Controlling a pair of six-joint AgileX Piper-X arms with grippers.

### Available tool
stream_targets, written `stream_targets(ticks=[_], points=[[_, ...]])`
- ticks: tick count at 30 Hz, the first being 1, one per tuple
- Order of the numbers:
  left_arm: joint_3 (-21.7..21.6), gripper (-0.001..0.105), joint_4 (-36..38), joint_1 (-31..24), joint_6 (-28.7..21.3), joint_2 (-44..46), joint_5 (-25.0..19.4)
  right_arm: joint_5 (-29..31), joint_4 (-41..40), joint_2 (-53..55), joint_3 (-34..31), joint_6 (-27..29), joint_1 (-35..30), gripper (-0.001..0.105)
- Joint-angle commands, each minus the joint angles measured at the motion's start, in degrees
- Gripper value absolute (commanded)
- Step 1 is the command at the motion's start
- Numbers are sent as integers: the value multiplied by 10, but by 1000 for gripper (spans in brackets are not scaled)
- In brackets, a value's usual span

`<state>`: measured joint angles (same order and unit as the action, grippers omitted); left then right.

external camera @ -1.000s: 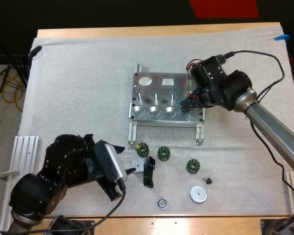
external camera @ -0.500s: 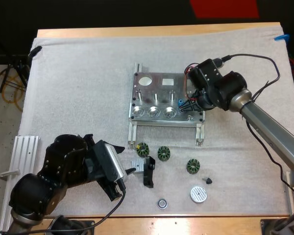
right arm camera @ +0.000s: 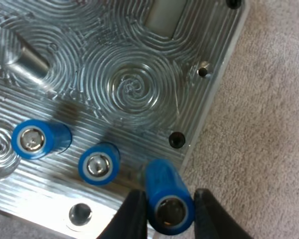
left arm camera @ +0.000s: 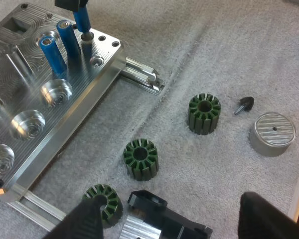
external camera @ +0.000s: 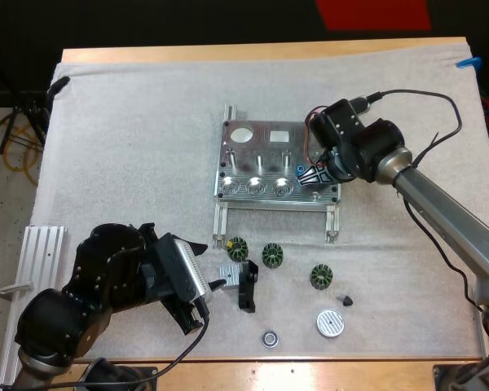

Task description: Load cells from left to right

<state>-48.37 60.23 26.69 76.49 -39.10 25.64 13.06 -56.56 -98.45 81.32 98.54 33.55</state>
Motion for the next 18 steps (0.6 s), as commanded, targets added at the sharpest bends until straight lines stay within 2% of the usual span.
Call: stream_targets(ticks=[1,18], points=[[-6,58,2,3,8,3,-1,4,1,4,1,1,-2,20],[-6,58,2,3,8,3,-1,-2,1,-1,1,1,-2,20]])
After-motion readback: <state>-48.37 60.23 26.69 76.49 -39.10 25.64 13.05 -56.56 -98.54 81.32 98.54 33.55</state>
